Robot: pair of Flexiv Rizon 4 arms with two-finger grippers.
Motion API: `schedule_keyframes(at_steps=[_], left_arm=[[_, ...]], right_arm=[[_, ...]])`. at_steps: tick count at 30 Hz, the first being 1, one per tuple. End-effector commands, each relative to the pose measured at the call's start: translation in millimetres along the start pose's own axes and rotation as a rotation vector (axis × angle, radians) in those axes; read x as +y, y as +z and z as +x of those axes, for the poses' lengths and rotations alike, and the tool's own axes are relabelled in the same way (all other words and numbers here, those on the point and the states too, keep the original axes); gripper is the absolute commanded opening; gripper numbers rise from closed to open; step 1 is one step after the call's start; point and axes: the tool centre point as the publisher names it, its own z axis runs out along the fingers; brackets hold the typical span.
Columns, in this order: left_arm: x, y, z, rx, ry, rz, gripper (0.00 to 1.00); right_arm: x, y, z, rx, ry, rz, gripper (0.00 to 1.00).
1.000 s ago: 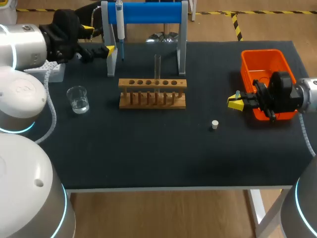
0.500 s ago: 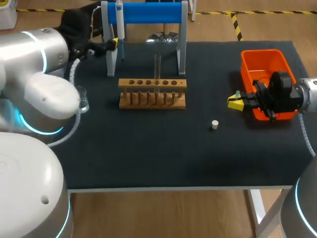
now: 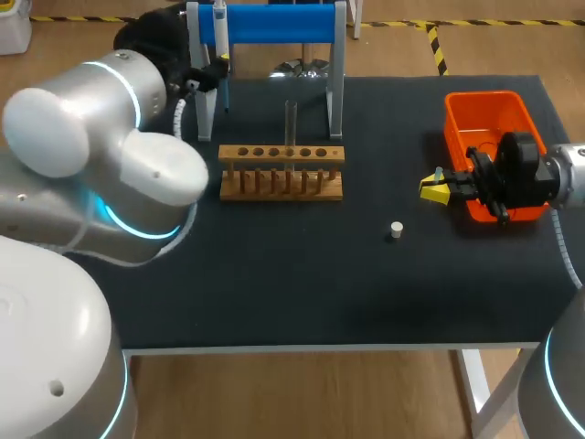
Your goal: Invert the test tube, pick up the pipette, mount the tip to pipette, aspirate from beaker and dispense into the tube, eject the tip, return the pipette, and cap with the stopper.
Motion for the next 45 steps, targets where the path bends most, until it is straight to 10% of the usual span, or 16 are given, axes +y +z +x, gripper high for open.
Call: schedule_keyframes(at_steps=[1,19,45], left_arm=[[3.3,19,4.9,-0.181,-0.005,0.018,1.00],[5.9,65,-0.4,-0.259,-0.086,0.048,1.00],[4.0,124,-11.6,-0.157,-0.079,0.023,1.00]], right_arm=[[0,0,1,-0.001,0.000,0.002,0.00],[0,0,1,-0.001,0.000,0.002,0.00],[0,0,1,-0.001,0.000,0.002,0.00]])
